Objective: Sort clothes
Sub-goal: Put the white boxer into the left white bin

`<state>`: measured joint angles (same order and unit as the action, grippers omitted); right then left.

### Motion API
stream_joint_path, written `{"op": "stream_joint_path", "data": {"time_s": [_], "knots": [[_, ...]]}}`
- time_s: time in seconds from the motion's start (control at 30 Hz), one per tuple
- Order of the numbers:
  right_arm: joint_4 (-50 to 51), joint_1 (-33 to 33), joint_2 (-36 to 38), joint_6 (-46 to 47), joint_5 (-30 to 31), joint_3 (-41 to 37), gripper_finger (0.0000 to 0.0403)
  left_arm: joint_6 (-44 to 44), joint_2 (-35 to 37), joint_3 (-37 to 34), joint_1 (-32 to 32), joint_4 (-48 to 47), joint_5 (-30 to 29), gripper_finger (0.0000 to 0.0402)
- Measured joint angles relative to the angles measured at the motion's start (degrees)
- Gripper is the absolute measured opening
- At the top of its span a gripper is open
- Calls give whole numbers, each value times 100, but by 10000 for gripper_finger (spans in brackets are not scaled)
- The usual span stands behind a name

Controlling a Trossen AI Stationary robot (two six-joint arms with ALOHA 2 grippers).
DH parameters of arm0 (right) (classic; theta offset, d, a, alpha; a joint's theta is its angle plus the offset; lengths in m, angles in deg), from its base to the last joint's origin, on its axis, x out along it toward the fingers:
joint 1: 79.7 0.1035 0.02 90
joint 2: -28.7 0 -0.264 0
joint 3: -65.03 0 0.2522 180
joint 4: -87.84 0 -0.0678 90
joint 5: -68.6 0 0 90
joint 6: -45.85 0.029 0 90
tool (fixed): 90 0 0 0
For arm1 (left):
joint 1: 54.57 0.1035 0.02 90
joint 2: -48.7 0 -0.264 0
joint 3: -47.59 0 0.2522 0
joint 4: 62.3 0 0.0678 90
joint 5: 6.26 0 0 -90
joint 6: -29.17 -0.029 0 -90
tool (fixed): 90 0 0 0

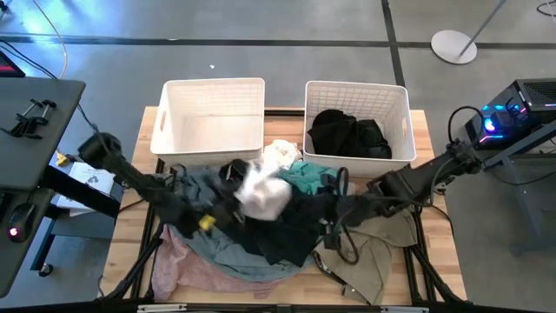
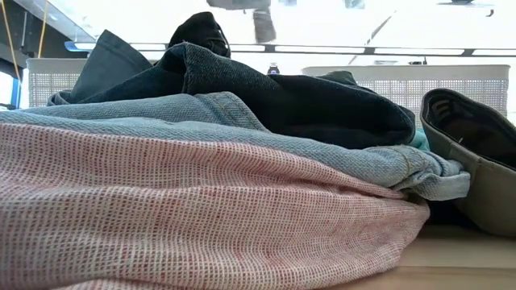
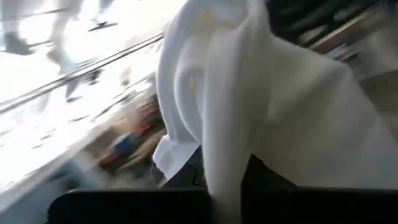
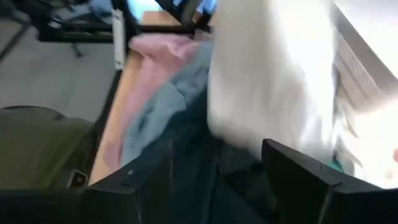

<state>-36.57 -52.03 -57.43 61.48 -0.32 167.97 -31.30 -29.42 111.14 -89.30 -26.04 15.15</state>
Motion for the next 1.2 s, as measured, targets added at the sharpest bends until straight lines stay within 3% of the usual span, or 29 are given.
{"op": "stream_joint_path", "data": {"time_s": [0.1, 0.27, 0.4, 0.5, 0.57, 0.63, 0.73, 0.93, 1.2], "knots": [[615, 230, -31, 421, 514, 0, 236, -1077, 641, 1, 212, 430, -747, 2], [1306, 660, -141, 1280, 1349, 0, 236, -991, 1967, 8, 1363, -83, -821, 1], [1340, 991, -368, 1551, 1796, 0, 236, -273, 2717, -118, 2560, -1122, -923, 1], [1319, 1143, -566, 1572, 1801, 0, 236, 1342, 3117, -341, 3211, -2921, -874, 1], [1318, 1204, -713, 1590, 1805, 0, 236, 3024, 3269, -510, 3564, -4502, -416, 1], [1321, 1230, -833, 1644, 1791, -2, 236, 4811, 3293, -594, 3939, -6050, 591, 1], [1324, 1228, -943, 1742, 1630, -2, 236, 6498, 3157, -599, 4570, -7207, 2054, 3], [1323, 1208, -981, 1753, 1480, -2, 236, 6835, 2843, -502, 5460, -7431, 3908, 62], [1322, 1210, -981, 1794, 1532, -2, 236, 6638, 2667, 63, 5985, -7455, 4633, 206]]}}
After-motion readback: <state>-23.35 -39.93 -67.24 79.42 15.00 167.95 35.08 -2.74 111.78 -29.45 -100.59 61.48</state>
